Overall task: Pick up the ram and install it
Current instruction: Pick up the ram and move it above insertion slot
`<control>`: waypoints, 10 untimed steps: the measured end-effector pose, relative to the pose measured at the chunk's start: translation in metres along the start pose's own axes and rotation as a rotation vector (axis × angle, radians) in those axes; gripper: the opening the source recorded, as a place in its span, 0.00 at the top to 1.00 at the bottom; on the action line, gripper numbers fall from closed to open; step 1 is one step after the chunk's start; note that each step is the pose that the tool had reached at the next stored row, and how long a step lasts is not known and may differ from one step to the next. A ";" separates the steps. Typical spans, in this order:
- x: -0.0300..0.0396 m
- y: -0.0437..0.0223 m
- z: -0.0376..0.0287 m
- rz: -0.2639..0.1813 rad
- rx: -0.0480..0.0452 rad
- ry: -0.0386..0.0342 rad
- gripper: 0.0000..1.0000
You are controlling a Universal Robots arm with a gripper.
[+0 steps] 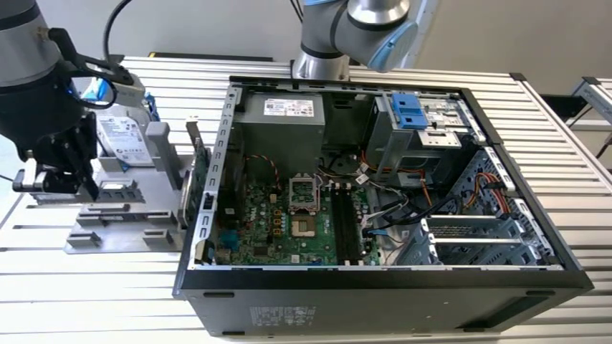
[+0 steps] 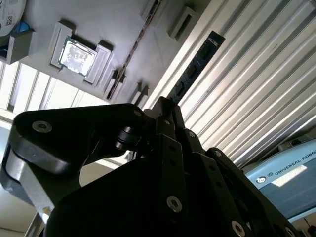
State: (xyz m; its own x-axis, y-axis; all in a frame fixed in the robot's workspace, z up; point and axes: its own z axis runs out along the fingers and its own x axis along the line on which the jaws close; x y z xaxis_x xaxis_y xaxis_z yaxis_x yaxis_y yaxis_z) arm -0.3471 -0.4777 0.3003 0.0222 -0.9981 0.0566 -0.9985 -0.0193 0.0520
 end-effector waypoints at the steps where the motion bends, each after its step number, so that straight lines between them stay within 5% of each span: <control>1: 0.0000 0.0001 -0.0007 0.000 0.0000 0.0000 1.00; 10: 0.0004 0.0004 -0.0070 0.000 0.0000 0.0000 1.00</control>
State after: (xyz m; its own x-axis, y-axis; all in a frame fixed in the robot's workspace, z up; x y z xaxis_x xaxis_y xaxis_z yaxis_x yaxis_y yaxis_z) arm -0.3471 -0.4777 0.3074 0.0222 -0.9981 0.0566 -0.9985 -0.0192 0.0520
